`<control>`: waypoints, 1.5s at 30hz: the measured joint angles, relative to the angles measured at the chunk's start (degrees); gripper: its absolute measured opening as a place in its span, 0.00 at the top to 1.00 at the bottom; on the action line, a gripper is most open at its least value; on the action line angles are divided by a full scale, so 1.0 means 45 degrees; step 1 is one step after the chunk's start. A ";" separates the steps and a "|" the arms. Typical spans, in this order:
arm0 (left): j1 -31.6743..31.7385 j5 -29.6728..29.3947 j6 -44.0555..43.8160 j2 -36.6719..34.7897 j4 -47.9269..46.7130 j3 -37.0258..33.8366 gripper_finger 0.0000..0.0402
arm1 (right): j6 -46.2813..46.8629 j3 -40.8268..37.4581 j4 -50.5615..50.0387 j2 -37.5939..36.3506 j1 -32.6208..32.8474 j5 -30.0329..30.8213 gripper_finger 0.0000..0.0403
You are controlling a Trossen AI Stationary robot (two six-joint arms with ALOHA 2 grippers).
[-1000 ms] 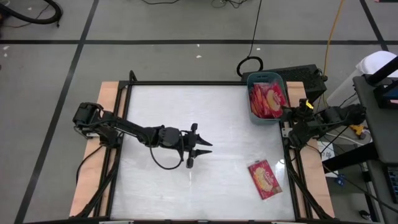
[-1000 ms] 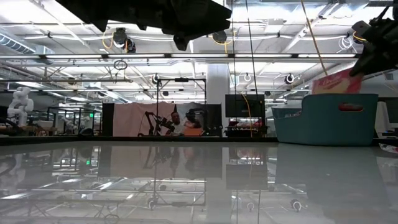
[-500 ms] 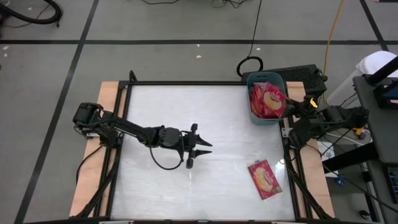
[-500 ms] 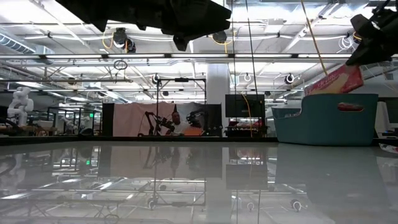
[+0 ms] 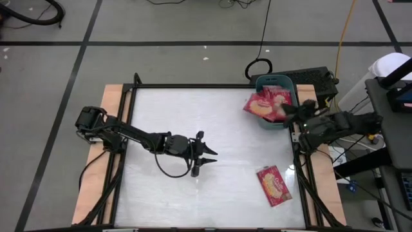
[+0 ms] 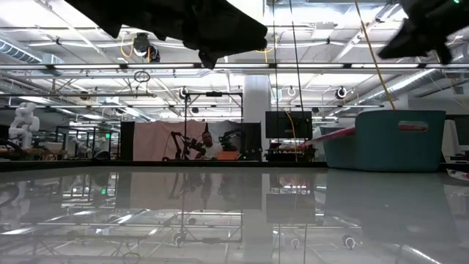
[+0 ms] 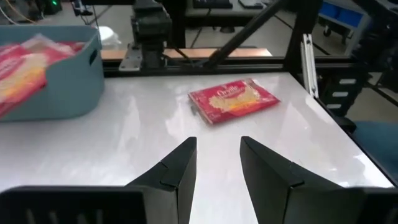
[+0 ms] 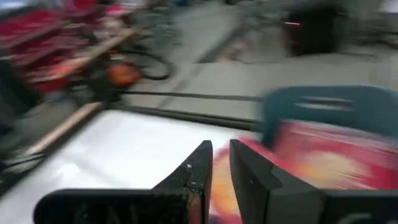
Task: Sort popcorn bags into baskets
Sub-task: Put the red popcorn bag into the blue bin
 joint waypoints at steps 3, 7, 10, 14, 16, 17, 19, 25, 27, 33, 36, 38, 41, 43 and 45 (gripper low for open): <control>-0.0128 -0.0041 0.0023 0.0015 -0.0023 0.0000 0.68 | -0.3381 -0.1217 0.5414 0.1040 0.0000 -0.1040 0.88; -0.0219 -0.1168 -0.0319 0.0079 -0.0753 0.0000 0.68 | -0.5648 -0.2231 1.0478 0.3515 0.0064 -0.1808 0.88; -0.0186 -0.2817 -0.0556 0.0087 -0.1801 0.0000 0.68 | -0.5681 -0.2257 1.1729 0.5735 0.0248 -0.2130 0.88; 0.0178 -0.4606 -0.0432 0.0102 -0.2284 -0.0005 0.68 | -0.5533 -0.1897 1.2599 0.8609 0.0731 -0.2615 0.88; 0.0625 -0.4814 -0.0417 0.0102 -0.1935 -0.0005 0.68 | -0.5503 -0.1676 1.2870 0.9829 0.1005 -0.2553 0.88; 0.0895 -0.4832 -0.0427 0.0102 -0.1702 -0.0005 0.68 | -0.5507 -0.1605 1.2818 1.0374 0.1128 -0.2434 0.88; 0.1477 -0.4849 -0.0246 0.0102 -0.1103 -0.0005 0.68 | -0.5546 -0.1489 1.2750 1.1258 0.1263 -0.2310 0.88; 0.3568 -0.3256 0.0971 0.0606 -0.1280 0.0354 0.68 | -0.6885 -0.1455 1.2667 1.2537 0.1370 -0.2115 0.88; 0.4083 -0.2688 0.1286 0.1089 -0.1875 0.0938 0.68 | -0.7292 -0.1451 1.2709 1.2649 0.1370 -0.2084 0.88; 0.5028 -0.2061 0.1896 0.3449 -0.4408 0.3473 0.68 | -0.8544 -0.1451 1.2597 1.2588 0.1370 -0.0849 0.88; 0.5218 -0.2102 0.1742 0.4463 -0.5344 0.4885 0.68 | -0.9046 -0.1451 1.2337 1.2503 0.1390 -0.0167 0.88; 0.5313 -0.2053 0.1721 0.5006 -0.5874 0.5659 0.68 | -0.9084 -0.1455 1.2325 1.2436 0.1452 -0.0026 0.88; 0.5353 -0.1977 0.1710 0.5726 -0.6390 0.6745 0.68 | -0.9339 -0.1451 1.2324 1.2305 0.1526 -0.0018 0.88; 0.5348 -0.2194 0.1495 0.6143 -0.6431 0.7417 0.68 | -0.9361 -0.1453 1.2219 1.2209 0.1653 0.0075 0.88; 0.5351 -0.2520 0.1275 0.6493 -0.6426 0.7832 0.68 | -0.9365 -0.1460 1.2209 1.2139 0.1823 0.0352 0.88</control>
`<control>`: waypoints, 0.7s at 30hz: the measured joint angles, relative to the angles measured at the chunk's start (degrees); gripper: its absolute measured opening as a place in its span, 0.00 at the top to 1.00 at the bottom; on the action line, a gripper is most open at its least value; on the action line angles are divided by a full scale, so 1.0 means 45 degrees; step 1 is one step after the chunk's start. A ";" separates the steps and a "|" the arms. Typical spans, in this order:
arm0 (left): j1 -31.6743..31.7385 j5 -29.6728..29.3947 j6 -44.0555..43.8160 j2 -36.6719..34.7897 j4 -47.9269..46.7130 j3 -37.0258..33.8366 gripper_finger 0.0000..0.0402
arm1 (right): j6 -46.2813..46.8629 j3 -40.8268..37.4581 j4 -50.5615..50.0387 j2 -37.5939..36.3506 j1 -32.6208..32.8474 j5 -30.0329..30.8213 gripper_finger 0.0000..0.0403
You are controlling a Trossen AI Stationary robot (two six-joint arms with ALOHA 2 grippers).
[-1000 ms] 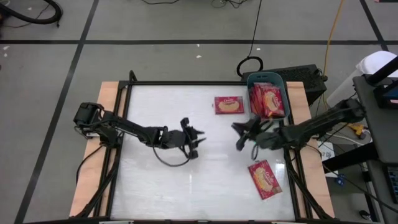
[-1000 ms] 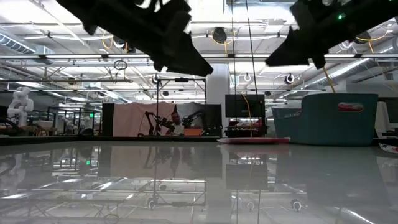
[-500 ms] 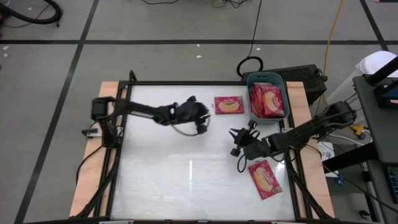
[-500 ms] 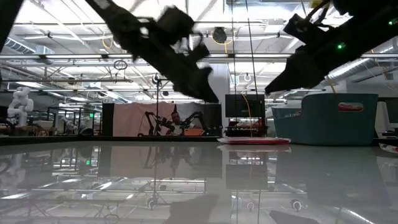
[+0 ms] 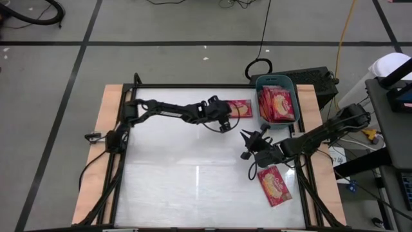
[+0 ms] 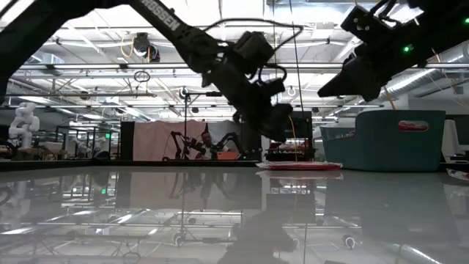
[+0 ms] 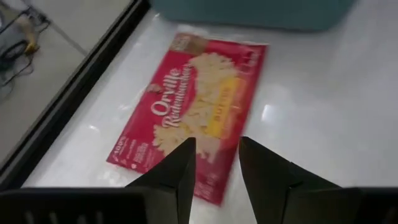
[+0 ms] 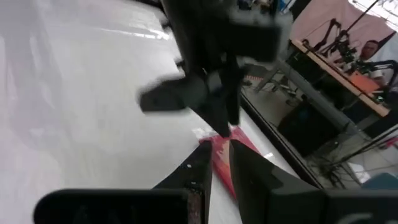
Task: Sort popcorn bags into baskets
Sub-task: Put the red popcorn bag into the blue bin
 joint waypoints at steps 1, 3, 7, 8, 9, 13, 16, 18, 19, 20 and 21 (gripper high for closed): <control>0.0020 -0.0122 -0.0117 0.0207 0.0032 0.0161 0.68 | -0.0037 0.0004 0.0037 -0.0028 0.0087 0.0134 0.88; 0.0046 -0.0388 -0.0410 0.0579 0.0029 0.0403 0.68 | -0.0042 -0.0006 -0.0114 -0.0081 0.0375 0.0522 0.88; 0.0126 -0.0599 -0.0851 0.1137 0.0309 0.0548 0.68 | -0.0046 -0.0007 -0.0064 -0.0091 0.1041 0.1593 0.88; 0.0153 -0.0671 -0.0933 0.1246 0.0394 0.0561 0.68 | -0.0043 -0.0006 -0.0015 -0.0091 0.1195 0.1943 0.88; 0.0121 -0.0976 -0.0938 0.1301 0.0322 0.0551 0.68 | -0.0043 -0.0006 0.0019 -0.0091 0.1341 0.2224 0.88; -0.0002 -0.1663 -0.1555 0.1262 0.0384 0.0555 0.68 | -0.0073 -0.0006 0.0197 -0.0284 0.1930 0.2908 0.88; -0.0010 -0.2086 -0.2040 0.1255 -0.0189 0.0559 0.70 | 0.0012 -0.0006 0.0355 -0.0598 0.2255 0.2896 0.88; -0.0019 -0.2260 -0.1789 0.1253 -0.0395 0.0543 0.74 | 0.0167 -0.0006 0.0426 -0.0838 0.2435 0.2911 0.88; -0.0036 -0.2277 -0.1637 0.1229 -0.0499 0.0578 0.76 | 0.0217 -0.0006 0.0416 -0.0959 0.2523 0.2911 0.88; -0.0071 -0.2163 -0.1601 0.1211 -0.0879 0.0759 0.79 | 0.0230 -0.0006 0.0412 -0.1049 0.2627 0.2906 0.88; -0.0089 -0.1793 -0.1683 0.1206 -0.1401 0.1049 0.81 | 0.0235 -0.0006 0.0431 -0.1121 0.2713 0.2896 0.88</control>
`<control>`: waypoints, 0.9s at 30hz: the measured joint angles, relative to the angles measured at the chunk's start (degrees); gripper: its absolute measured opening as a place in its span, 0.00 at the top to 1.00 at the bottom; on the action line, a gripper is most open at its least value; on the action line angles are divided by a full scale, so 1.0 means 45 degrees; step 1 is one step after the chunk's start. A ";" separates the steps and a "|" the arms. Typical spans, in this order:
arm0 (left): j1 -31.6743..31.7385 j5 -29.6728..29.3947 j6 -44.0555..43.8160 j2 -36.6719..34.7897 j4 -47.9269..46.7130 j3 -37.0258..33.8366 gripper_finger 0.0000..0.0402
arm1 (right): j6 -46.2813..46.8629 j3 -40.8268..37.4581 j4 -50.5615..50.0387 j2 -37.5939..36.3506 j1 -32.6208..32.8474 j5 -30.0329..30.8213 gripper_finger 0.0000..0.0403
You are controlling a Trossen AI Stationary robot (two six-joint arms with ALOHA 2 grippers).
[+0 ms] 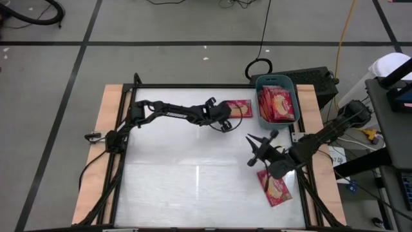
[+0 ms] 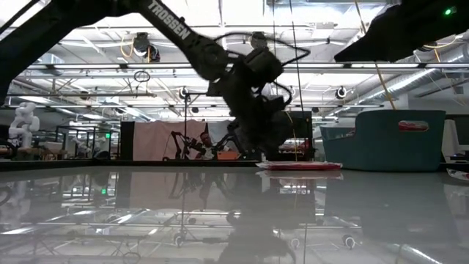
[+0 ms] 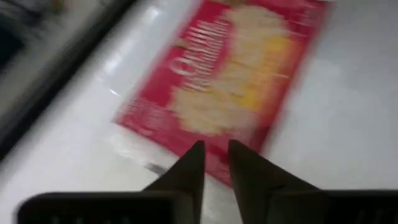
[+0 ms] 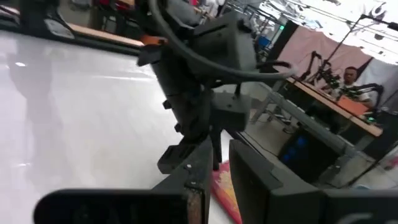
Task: Sort popcorn bags into baskets
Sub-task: Put the red popcorn bag into the blue bin
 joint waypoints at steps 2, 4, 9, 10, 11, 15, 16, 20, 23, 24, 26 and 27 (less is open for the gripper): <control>0.0001 0.0674 -0.0470 0.0000 -0.1542 0.0832 0.86 | 0.0005 0.0000 0.0075 -0.0069 0.0082 0.0011 0.88; 0.0034 0.0857 -0.0960 0.0086 -0.2292 0.1553 0.91 | 0.0005 0.0000 0.0060 -0.0102 0.0087 0.0010 0.88; 0.0376 0.0712 -0.1879 0.0253 -0.2294 0.2206 0.99 | 0.0005 0.0000 0.0165 -0.0111 0.0082 0.0014 0.88; 0.0462 0.0604 -0.2132 0.0293 -0.2177 0.2224 0.99 | -0.0005 0.0000 0.0209 -0.0111 0.0082 0.0010 0.88; 0.0536 0.0484 -0.2432 0.0316 -0.2189 0.2227 0.99 | -0.0010 0.0000 0.0279 -0.0111 0.0082 0.0012 0.88; 0.0740 0.0229 -0.3122 0.0759 -0.2396 0.2212 0.99 | -0.0028 0.0000 0.0365 -0.0111 0.0082 -0.0046 0.88; 0.0712 -0.0012 -0.3169 0.0807 -0.2571 0.2174 0.99 | -0.0028 0.0000 0.0355 -0.0107 0.0087 -0.0053 0.88; 0.0510 -0.0065 -0.3560 0.0664 -0.2402 0.2222 0.99 | -0.0051 -0.0001 0.0363 -0.0107 0.0087 -0.0327 0.88; 0.0375 -0.0058 -0.3894 0.0690 -0.2558 0.2211 0.99 | -0.0064 0.0000 0.0359 -0.0111 0.0087 -0.0325 0.88; 0.0338 -0.0069 -0.3941 0.0720 -0.2594 0.2198 0.99 | -0.0069 0.0000 0.0359 -0.0111 0.0082 -0.0325 0.88; 0.0265 -0.0294 -0.4091 0.0741 -0.2515 0.2198 0.99 | -0.0136 0.0000 0.0359 -0.0111 0.0082 -0.0325 0.88; 0.0239 -0.0387 -0.4126 0.0820 -0.2363 0.2215 0.99 | -0.0140 0.0000 0.0359 -0.0111 0.0082 -0.0325 0.88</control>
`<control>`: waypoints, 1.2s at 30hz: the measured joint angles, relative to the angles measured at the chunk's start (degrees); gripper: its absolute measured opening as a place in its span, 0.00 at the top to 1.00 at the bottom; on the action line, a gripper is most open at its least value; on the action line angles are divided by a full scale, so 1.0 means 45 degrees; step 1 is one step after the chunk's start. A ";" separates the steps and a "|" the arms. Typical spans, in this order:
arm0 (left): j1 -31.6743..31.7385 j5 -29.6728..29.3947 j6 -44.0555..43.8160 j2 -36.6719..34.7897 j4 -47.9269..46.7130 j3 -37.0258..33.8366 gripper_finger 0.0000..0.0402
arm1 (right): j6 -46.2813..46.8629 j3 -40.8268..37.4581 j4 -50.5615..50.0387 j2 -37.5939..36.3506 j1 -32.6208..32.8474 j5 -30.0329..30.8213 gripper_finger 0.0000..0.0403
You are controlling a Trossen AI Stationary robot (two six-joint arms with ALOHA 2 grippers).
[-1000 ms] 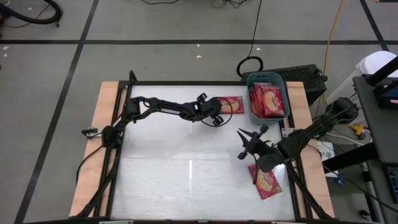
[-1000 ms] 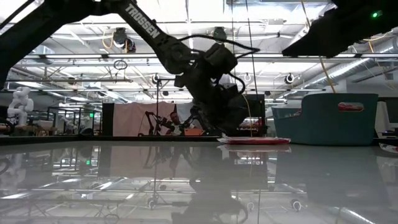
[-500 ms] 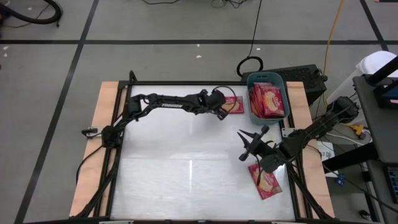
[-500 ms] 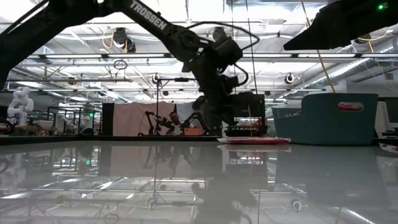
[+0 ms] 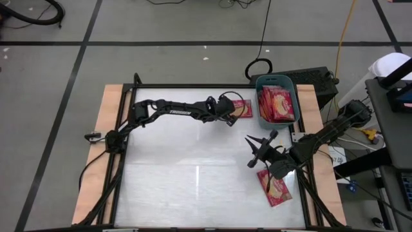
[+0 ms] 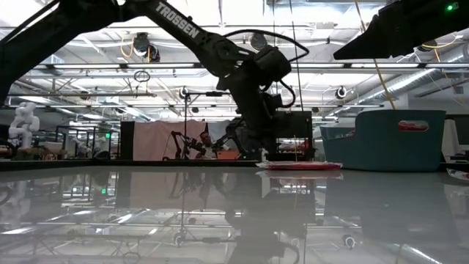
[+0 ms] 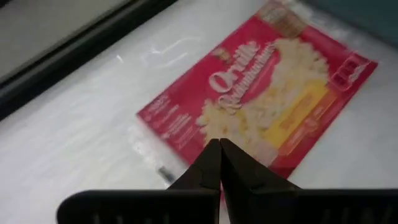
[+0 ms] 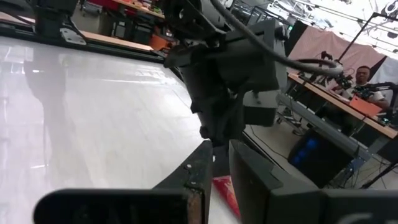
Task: Sort popcorn bags into baskets
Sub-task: Put the red popcorn bag into the blue bin
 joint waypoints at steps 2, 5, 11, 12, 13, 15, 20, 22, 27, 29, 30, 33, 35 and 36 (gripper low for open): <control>-0.0011 0.0051 -0.0021 0.0083 -0.0112 0.0008 0.99 | -0.0050 0.0000 0.0000 0.0000 0.0000 -0.0004 0.88; -0.0017 0.0104 -0.0215 0.0137 -0.0705 -0.0022 0.99 | -0.0135 -0.0001 0.0008 0.0000 0.0000 -0.0003 0.88; -0.0021 0.0816 -0.0411 0.0108 -0.1963 -0.0011 0.99 | -0.0243 0.0000 0.0008 0.0000 0.0010 -0.0039 0.88; -0.0026 0.0882 -0.0411 0.0108 -0.2039 -0.0011 0.99 | -0.0249 0.0000 0.0008 0.0000 0.0010 -0.0042 0.88; -0.0053 0.1069 -0.0420 0.0108 -0.2121 -0.0011 0.99 | -0.0270 -0.0001 0.0005 0.0000 0.0010 -0.0046 0.88; -0.0060 0.1665 -0.0437 0.0108 -0.2235 -0.0011 0.99 | -0.0266 -0.0001 0.0010 0.0000 0.0010 -0.0049 0.88; -0.0244 0.2499 -0.0567 0.0035 -0.3362 0.0051 0.99 | -0.0272 -0.0004 0.0005 0.0000 0.0010 -0.0049 0.88; -0.0325 0.2567 -0.0538 0.0007 -0.4082 0.0071 0.99 | -0.0259 -0.0002 0.0005 0.0000 0.0010 -0.0051 0.88; -0.0600 0.3154 -0.0356 -0.0038 -0.6151 0.0086 0.99 | -0.0246 0.0000 0.0005 0.0000 0.0010 -0.0053 0.88; -0.0790 0.3495 -0.0176 -0.0114 -0.7046 0.0086 0.99 | -0.0243 -0.0002 0.0005 0.0000 0.0010 -0.0053 0.88; -0.0918 0.3635 -0.0073 -0.0124 -0.7540 0.0086 0.99 | -0.0243 0.0000 0.0005 0.0000 0.0010 -0.0053 0.88; -0.1322 0.3747 0.0206 -0.0245 -0.9158 0.0082 0.99 | -0.0245 -0.0005 0.0005 0.0000 0.0010 -0.0059 0.88; -0.1603 0.3980 0.0455 -0.0315 -1.0656 0.0025 0.99 | -0.0243 0.0000 0.0000 0.0000 0.0010 -0.0165 0.88; -0.1759 0.3972 0.0641 -0.0455 -1.1235 0.0023 0.99 | -0.0276 -0.0005 0.0000 0.0000 0.0010 -0.0349 0.88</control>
